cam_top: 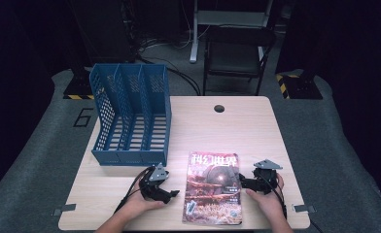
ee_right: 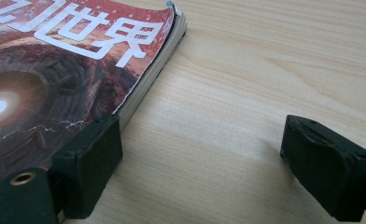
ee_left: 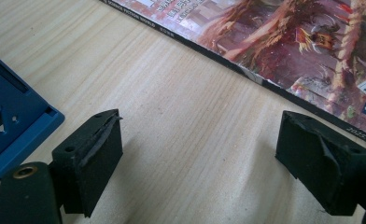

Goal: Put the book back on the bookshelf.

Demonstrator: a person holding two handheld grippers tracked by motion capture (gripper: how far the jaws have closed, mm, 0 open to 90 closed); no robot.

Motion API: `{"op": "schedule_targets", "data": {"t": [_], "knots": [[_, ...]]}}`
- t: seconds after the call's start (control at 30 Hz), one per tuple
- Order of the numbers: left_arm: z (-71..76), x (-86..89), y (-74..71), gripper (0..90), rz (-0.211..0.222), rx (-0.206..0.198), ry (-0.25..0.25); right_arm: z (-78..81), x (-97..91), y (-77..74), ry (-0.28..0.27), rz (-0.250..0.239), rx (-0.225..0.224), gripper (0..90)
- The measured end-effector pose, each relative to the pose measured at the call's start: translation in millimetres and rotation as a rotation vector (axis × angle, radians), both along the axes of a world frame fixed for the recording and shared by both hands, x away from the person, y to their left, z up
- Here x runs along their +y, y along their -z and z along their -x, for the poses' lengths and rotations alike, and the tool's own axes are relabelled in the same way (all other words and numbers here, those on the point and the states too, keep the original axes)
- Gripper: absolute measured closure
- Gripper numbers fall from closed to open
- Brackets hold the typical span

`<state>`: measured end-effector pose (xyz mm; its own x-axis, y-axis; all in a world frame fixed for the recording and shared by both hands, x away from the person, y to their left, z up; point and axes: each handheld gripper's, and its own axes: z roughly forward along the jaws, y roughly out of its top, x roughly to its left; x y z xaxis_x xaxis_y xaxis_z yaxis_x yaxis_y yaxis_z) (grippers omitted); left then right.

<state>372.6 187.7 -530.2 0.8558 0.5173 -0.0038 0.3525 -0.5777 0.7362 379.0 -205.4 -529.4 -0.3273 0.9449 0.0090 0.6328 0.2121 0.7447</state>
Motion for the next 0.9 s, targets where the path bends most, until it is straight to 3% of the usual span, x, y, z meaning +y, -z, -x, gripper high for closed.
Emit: {"op": "schedule_targets", "data": {"t": [0.63,0.73,0.9], "knots": [[-0.8,-1.5,-0.4,14.7,0.002,0.002,-0.004,3.8,8.3,-8.0,0.024,0.009,0.051,27.7],[-1.4,-1.7,-0.4,14.8,-0.001,0.005,-0.009,4.7,9.9,-10.8,0.036,0.002,0.079,31.4],[-2.2,-3.9,0.0,15.1,0.000,-0.003,-0.027,7.1,10.9,-14.6,0.006,0.008,0.108,37.9]]}}
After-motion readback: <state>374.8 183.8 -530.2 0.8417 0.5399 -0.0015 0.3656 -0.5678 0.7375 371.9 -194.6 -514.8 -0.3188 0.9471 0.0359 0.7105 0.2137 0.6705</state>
